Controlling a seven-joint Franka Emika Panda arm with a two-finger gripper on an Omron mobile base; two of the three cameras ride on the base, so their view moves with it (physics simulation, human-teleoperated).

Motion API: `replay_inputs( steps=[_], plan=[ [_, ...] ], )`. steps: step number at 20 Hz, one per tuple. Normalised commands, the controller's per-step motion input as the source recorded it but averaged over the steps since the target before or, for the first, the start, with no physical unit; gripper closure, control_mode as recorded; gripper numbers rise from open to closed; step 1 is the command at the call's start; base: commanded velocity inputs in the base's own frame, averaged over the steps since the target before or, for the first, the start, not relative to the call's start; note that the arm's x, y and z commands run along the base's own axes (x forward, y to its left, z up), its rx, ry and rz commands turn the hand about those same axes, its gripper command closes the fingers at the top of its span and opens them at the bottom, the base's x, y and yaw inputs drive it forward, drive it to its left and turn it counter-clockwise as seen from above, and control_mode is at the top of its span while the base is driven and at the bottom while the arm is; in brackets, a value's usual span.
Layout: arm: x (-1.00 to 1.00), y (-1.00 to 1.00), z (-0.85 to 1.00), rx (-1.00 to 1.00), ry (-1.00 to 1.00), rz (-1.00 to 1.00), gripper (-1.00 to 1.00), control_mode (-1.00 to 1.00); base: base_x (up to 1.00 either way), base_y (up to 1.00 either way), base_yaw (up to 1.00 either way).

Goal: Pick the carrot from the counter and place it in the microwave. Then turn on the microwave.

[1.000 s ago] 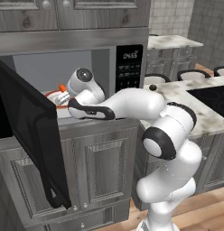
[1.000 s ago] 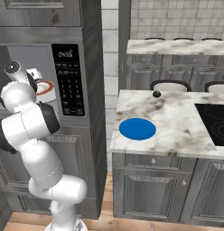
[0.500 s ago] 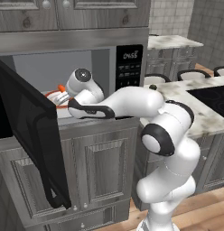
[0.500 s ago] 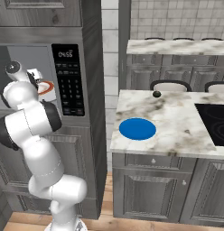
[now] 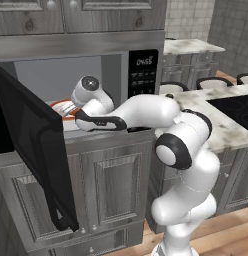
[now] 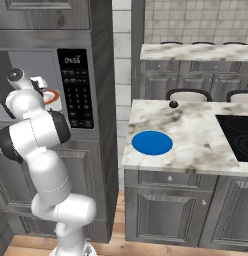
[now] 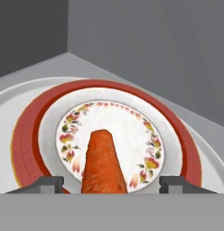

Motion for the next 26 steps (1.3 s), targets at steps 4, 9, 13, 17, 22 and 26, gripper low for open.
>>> replay_inputs(
  steps=[4, 9, 13, 17, 22, 26],
  plan=[
    [0.02, 0.0, -0.02, 0.0, 0.0, 0.0, -1.0, -1.0, 0.0, 0.0, 0.0],
    [0.0, 0.0, -0.02, 0.0, 0.01, 0.0, -1.0, -1.0, 0.0, 0.0, 0.0],
    [0.0, -0.02, 0.0, 0.0, 0.01, 0.0, -1.0, -1.0, 0.0, 0.0, 0.0],
    [-0.13, -0.01, 0.0, 0.0, 0.0, 0.0, -1.0, -1.0, 0.0, 0.0, 0.0],
    [-0.48, -0.06, 0.0, 0.0, -0.02, -0.04, -1.0, -1.0, 0.0, 0.0, 0.0],
    [-0.55, -0.23, 0.0, 0.0, 0.0, -0.06, -1.0, -1.0, 0.0, 0.0, 0.0]
  ],
)
